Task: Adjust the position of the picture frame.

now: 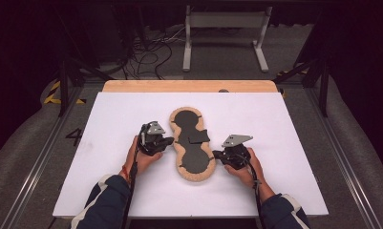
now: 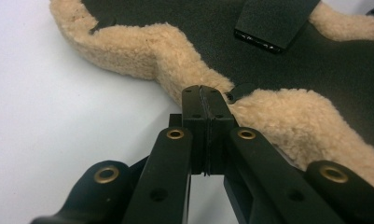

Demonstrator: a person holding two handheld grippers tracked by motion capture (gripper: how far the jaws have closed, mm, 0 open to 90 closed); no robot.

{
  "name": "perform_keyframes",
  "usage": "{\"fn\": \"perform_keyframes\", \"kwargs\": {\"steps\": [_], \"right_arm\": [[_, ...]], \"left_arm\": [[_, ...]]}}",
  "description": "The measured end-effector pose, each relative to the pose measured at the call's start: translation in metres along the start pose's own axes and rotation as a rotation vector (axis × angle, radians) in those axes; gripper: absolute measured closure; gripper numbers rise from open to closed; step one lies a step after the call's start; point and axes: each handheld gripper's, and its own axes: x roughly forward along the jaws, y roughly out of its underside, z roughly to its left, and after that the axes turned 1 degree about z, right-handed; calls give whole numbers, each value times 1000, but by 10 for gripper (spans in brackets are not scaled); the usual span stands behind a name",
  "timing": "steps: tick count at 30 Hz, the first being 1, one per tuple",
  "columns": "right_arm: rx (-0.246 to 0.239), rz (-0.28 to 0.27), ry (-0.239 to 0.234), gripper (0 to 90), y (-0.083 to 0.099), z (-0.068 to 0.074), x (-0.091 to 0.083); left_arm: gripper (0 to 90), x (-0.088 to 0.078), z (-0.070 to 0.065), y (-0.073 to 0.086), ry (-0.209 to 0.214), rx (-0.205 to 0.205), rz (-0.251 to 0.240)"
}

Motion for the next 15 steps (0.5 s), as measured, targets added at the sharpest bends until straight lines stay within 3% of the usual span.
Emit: {"fn": "perform_keyframes", "kwargs": {"steps": [2,6,9,13,15], "right_arm": [[-17,5,-19,900,1,4,-1],[-44,15,-39,900,3,12,-5],[-57,18,-40,900,7,22,-10],[-81,6,-64,900,15,38,-21],[-80,-35,-99,900,17,45,-28]], "left_arm": [[898,0,1,1,10,-15,-6],[899,0,1,1,30,-10,-13],[900,0,-1,2,88,-9,-42],[900,0,-8,-2,89,29,-36],[900,0,-9,-2,111,44,-37]]}}
